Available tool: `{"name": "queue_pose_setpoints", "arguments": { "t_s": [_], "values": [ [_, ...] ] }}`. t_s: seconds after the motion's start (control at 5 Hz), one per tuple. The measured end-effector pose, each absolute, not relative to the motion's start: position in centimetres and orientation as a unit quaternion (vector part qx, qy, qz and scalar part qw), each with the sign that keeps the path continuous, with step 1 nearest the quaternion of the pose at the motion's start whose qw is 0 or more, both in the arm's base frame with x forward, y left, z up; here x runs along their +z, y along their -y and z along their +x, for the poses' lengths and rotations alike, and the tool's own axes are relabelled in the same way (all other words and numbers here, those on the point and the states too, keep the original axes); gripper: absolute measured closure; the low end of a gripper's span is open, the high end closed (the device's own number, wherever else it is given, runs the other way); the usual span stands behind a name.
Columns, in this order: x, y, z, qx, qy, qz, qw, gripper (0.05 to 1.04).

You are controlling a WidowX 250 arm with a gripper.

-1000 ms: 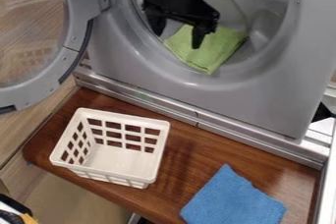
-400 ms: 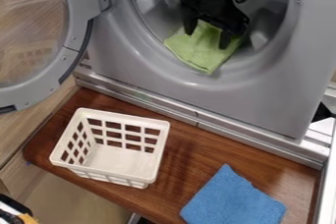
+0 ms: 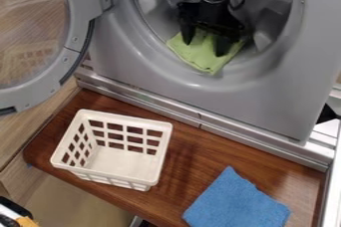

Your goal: Put the green cloth on top of the blue cloth

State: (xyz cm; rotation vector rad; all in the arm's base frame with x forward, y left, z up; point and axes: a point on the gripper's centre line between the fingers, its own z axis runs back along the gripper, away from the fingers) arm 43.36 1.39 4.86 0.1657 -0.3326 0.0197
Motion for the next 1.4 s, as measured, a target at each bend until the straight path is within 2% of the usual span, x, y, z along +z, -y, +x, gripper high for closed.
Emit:
{"name": "queue_pose_setpoints", "arguments": {
  "t_s": [0.2,0.6,0.8,1.0,1.2,1.4],
  "values": [
    [4.8,-1.5,43.1,0.019,0.157,0.085,0.984,0.117],
    [5.1,-1.6,43.0,0.032,0.135,0.085,0.987,0.708],
    [5.1,-1.7,42.6,0.039,0.121,0.088,0.988,0.939],
    [5.1,-1.7,42.5,0.040,0.117,0.091,0.988,1.021],
    [5.0,-1.7,41.7,0.039,0.107,0.099,0.989,1.030],
    [7.1,-1.1,40.0,0.038,0.107,0.109,0.988,1.030]
  ]
}}
